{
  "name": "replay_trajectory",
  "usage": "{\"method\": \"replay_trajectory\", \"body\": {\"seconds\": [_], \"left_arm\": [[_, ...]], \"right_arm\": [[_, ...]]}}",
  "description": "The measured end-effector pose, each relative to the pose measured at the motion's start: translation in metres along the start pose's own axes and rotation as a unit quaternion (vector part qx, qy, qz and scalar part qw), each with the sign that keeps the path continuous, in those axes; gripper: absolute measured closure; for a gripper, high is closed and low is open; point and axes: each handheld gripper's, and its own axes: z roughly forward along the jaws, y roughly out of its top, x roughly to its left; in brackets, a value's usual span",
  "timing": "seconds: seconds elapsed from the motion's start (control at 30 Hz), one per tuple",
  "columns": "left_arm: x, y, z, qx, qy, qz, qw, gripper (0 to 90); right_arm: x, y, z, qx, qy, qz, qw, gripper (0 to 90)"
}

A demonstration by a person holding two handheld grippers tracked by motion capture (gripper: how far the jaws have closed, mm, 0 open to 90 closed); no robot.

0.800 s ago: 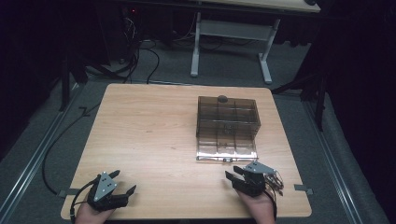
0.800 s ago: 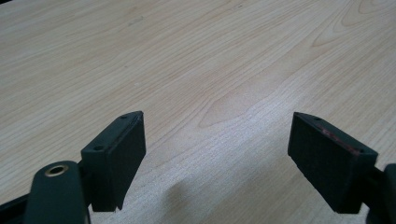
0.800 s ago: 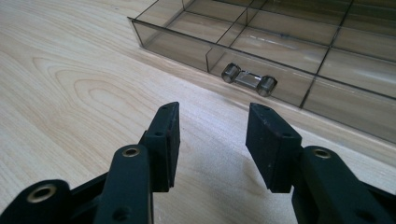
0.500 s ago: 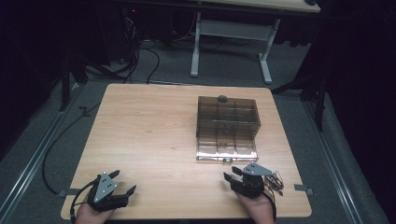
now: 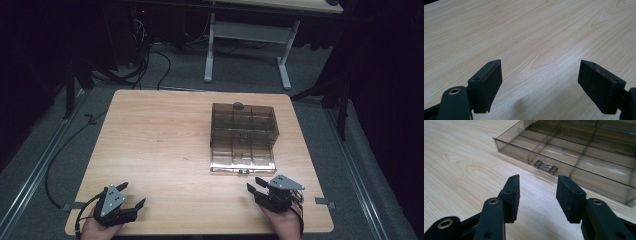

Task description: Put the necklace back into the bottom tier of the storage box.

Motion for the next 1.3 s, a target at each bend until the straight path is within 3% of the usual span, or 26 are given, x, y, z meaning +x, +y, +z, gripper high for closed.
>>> {"method": "replay_trajectory", "body": {"seconds": [0.53, 0.97, 1.3], "left_arm": [[0.000, 0.000, 0.000, 0.002, -0.001, -0.002, 1.0000, 20.1], [0.000, 0.000, 0.001, 0.003, -0.001, -0.002, 1.0000, 20.3], [0.000, 0.000, 0.001, 0.005, -0.001, -0.002, 1.0000, 20.7]], "right_arm": [[-0.036, -0.012, -0.040, -0.020, -0.065, 0.034, 0.9971, 51.9], [-0.053, -0.026, -0.062, -0.014, -0.103, 0.049, 0.9934, 50.0], [-0.072, -0.040, -0.080, -0.008, -0.128, 0.076, 0.9888, 47.0]]}}
